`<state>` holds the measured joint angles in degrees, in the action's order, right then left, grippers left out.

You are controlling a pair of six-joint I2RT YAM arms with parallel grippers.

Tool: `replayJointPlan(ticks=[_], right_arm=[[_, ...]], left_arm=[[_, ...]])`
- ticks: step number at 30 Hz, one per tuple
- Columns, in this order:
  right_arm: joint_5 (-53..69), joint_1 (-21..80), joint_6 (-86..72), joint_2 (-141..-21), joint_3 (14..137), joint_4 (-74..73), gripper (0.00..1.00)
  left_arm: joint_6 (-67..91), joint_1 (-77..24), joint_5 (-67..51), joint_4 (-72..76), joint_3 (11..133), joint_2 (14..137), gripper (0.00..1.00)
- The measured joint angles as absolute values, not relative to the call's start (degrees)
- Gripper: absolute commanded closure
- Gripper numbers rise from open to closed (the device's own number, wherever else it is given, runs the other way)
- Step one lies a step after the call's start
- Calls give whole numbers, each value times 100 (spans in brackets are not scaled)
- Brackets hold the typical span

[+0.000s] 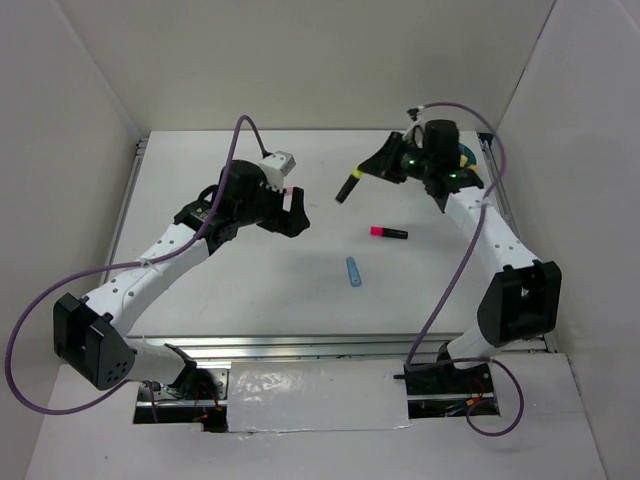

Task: Sort the stationery into containers
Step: Pick up the pen from the center of the board, then place the pen in the storage box.

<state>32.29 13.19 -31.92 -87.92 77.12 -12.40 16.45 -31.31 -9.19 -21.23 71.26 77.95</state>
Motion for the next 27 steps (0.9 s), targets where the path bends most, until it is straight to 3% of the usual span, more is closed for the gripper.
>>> replayJointPlan(ticks=[5, 6, 12, 18, 27], right_arm=[[2414, -108, -2390, -8547, 8064, -1275, 100], [2169, -357, -2224, -8523, 8167, -1232, 100], [967, -1520, -1448, -8737, 8768, -764, 100], [333, -1719, -1164, -9854, 9907, -550, 100], [-613, -1494, -1057, -11168, 10595, -613, 100]], left_arm=[[1509, -3022, -786, -2211, 7126, 7784, 5], [1487, -3000, -749, -2231, 7126, 7784, 1], [1347, -2939, -499, -2287, 7126, 7784, 1], [1310, -2897, -412, -2324, 7181, 7856, 1], [1210, -2648, -432, -2346, 7214, 8075, 1]])
